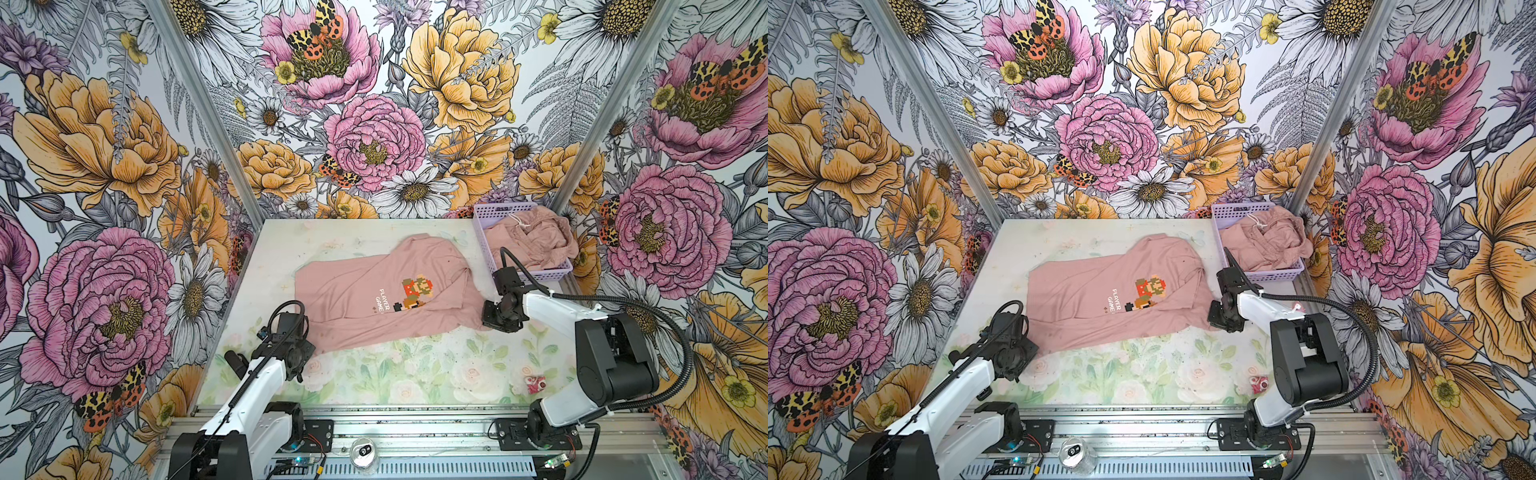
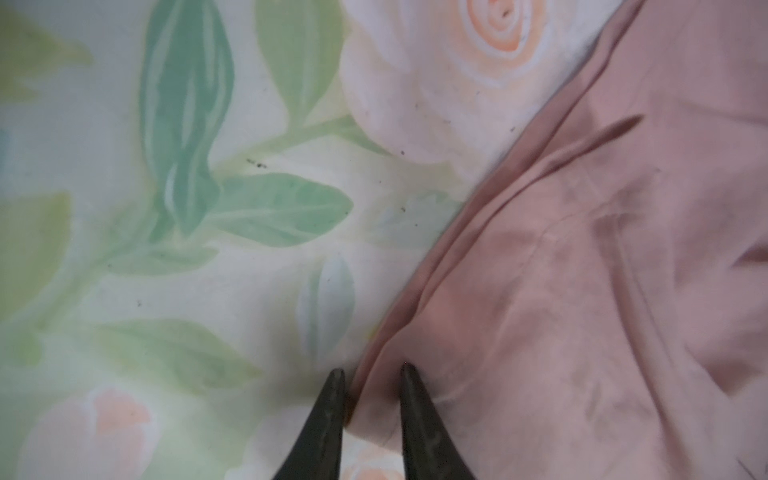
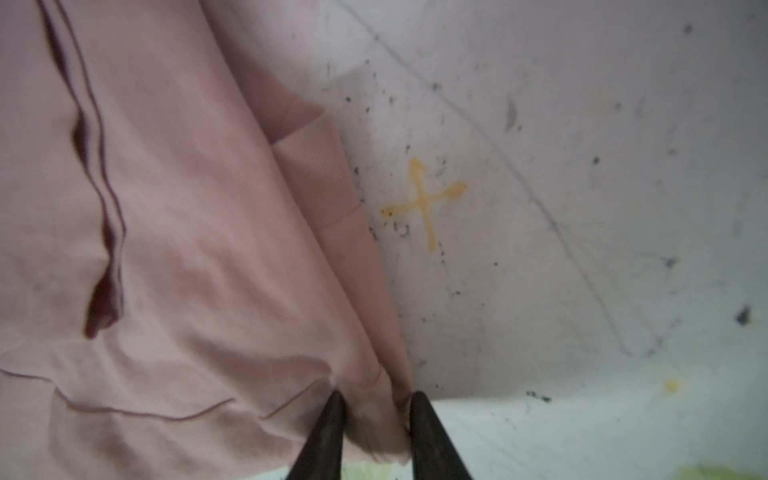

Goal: Fold and stack the mixed laundry pile

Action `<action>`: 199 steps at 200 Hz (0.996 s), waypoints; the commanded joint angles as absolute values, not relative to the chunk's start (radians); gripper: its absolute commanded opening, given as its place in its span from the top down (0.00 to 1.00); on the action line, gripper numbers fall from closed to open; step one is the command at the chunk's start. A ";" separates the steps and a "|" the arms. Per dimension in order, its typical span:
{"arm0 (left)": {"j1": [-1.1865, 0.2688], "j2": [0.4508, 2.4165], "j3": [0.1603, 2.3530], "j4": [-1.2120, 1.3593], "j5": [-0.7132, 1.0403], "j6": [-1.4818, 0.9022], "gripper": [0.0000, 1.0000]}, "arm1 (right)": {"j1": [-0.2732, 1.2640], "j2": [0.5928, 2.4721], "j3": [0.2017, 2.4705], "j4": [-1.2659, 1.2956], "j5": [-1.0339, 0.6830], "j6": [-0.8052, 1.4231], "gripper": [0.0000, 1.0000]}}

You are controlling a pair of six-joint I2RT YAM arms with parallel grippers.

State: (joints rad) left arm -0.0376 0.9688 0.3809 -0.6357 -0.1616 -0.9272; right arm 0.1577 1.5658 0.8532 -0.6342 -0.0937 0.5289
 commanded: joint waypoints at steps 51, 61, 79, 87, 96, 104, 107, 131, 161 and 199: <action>-0.025 0.997 0.376 -0.637 -0.120 -0.894 1.00 | 0.140 1.564 0.842 -0.625 -0.047 0.512 0.93; -0.026 0.997 0.389 -0.667 -0.138 -0.896 1.00 | 0.133 1.558 0.842 -0.632 -0.041 0.511 0.97; -0.016 0.997 0.413 -0.717 -0.173 -0.888 1.00 | 0.110 1.542 0.841 -0.647 -0.027 0.509 1.00; -0.009 0.993 0.420 -0.731 -0.183 -0.882 1.00 | 0.097 1.533 0.842 -0.654 -0.022 0.504 1.00; 0.002 0.987 0.424 -0.739 -0.184 -0.879 1.00 | 0.085 1.525 0.843 -0.658 -0.015 0.500 1.00; 0.008 0.981 0.429 -0.748 -0.188 -0.878 1.00 | 0.073 1.520 0.847 -0.665 -0.011 0.492 1.00; 0.009 0.978 0.432 -0.754 -0.191 -0.877 1.00 | 0.070 1.519 0.848 -0.668 -0.011 0.490 1.00; 0.016 0.959 0.443 -0.782 -0.202 -0.877 1.00 | 0.054 1.514 0.860 -0.686 -0.013 0.475 1.00; -0.006 0.953 0.446 -0.815 -0.248 -0.907 1.00 | 0.053 1.489 0.851 -0.723 -0.028 0.482 1.00; -0.064 0.943 0.451 -0.871 -0.303 -0.963 1.00 | 0.051 1.420 0.823 -0.800 -0.018 0.503 1.00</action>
State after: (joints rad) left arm -0.0322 0.9573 0.4278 -0.7986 -0.2070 -0.9108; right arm 0.0593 1.4849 0.8398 -0.7231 -0.0563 0.4885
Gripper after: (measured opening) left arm 0.045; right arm 0.051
